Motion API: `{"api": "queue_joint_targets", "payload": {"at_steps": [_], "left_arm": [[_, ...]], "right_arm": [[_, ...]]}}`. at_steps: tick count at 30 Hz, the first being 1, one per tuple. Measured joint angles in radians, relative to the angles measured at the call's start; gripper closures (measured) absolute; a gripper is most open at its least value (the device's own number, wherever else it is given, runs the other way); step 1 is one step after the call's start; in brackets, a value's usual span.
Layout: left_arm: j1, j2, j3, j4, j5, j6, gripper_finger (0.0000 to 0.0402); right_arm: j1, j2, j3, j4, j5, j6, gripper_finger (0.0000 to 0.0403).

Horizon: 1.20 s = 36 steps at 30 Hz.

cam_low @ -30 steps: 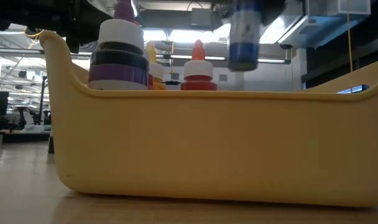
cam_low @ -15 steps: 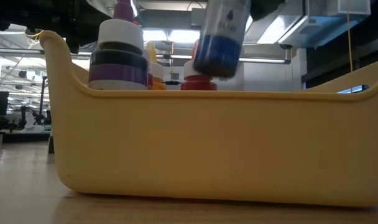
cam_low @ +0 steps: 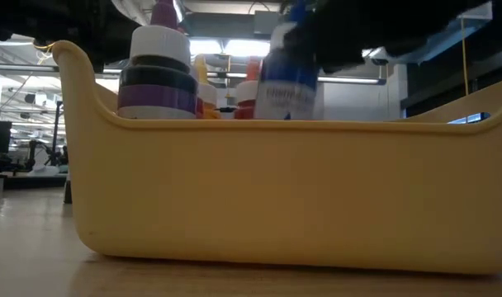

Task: Pick & Place food coloring
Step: Put the big blue food coloring bottle into the yellow bin

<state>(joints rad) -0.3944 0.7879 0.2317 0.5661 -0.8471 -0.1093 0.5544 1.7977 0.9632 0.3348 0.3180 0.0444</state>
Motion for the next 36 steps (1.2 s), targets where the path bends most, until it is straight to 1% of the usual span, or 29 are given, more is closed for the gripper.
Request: {"api": "queue_joint_targets", "payload": {"at_steps": [6, 14, 20, 22, 26, 29, 32, 36], "left_arm": [[0.000, 0.000, 0.000, -0.008, 0.000, 0.042, 0.0268], [0.000, 0.000, 0.000, -0.017, 0.000, 0.044, 0.0272], [0.000, 0.000, 0.000, -0.017, 0.000, 0.044, 0.0272], [0.000, 0.000, 0.000, -0.018, 0.001, 0.044, 0.0272], [0.000, 0.000, 0.000, -0.019, 0.001, 0.044, 0.0270], [0.000, 0.000, 0.000, -0.017, 0.002, 0.044, 0.0268], [0.000, 0.000, 0.000, -0.020, 0.002, 0.044, 0.0268], [0.000, 0.000, 0.000, -0.020, 0.002, 0.044, 0.0270]], "right_arm": [[-0.004, 0.030, 0.000, 0.012, 0.003, -0.023, 0.0281], [-0.012, 0.030, 0.000, -0.011, -0.006, -0.012, 0.0281], [-0.037, 0.044, 0.000, -0.014, -0.072, 0.017, 0.0281], [-0.045, 0.057, 0.002, -0.004, -0.073, 0.034, 0.0267], [-0.057, 0.064, 0.003, -0.004, -0.075, 0.055, 0.0205], [-0.059, 0.064, 0.002, -0.003, -0.075, 0.050, 0.0170], [-0.059, 0.064, 0.002, -0.011, -0.075, 0.044, 0.0154], [-0.060, 0.064, 0.002, -0.017, -0.051, 0.057, 0.0150]]}}
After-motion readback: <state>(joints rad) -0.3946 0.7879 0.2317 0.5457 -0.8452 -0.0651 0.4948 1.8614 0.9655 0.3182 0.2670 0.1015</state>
